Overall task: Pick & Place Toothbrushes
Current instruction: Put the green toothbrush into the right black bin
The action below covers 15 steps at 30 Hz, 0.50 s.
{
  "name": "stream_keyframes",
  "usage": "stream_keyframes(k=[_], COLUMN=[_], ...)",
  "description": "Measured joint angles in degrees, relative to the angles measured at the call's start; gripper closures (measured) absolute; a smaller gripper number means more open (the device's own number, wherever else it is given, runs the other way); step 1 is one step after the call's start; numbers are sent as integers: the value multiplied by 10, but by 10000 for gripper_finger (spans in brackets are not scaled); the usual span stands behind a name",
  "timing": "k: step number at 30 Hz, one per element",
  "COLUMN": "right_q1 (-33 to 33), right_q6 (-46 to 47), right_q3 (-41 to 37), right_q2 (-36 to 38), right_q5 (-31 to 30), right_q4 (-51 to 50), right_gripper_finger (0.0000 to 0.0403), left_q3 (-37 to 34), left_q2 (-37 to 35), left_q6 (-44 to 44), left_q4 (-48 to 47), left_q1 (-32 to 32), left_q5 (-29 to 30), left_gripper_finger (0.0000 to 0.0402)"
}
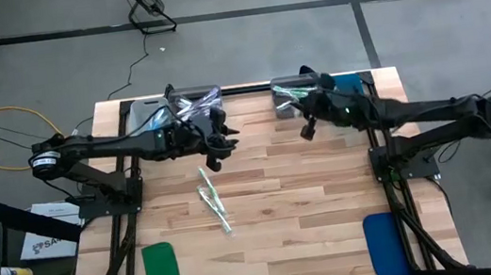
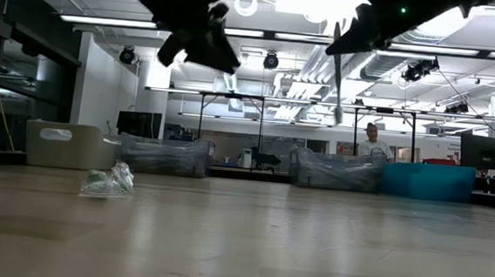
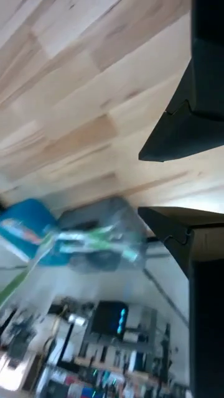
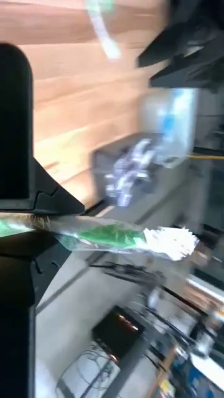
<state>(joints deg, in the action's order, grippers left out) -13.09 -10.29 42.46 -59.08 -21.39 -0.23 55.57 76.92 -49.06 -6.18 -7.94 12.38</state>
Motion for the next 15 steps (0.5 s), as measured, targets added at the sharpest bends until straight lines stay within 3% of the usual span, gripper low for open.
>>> stream_keyframes(k=[4,9,12,15], right_q1=[-57,-115,-132,-138], right_q6=[-60,-181,-263,-296], right_q3=[57,88,101,119], right_q2=[-15,-47,-78,-121], right_q5=[49,96,89,40], right_q4=[-117,-155,-156,-164], right_gripper_finger=[384,384,384,384], left_q3=[-36,-106,-151,-187], left_q2=[-8,-18,-25,-26], left_q6=[18,53,73,83], left_q4=[10,88,163,226], left_q1=[0,0,0,0], left_q5=[7,7,8,8], left_gripper_finger=[279,279,279,279])
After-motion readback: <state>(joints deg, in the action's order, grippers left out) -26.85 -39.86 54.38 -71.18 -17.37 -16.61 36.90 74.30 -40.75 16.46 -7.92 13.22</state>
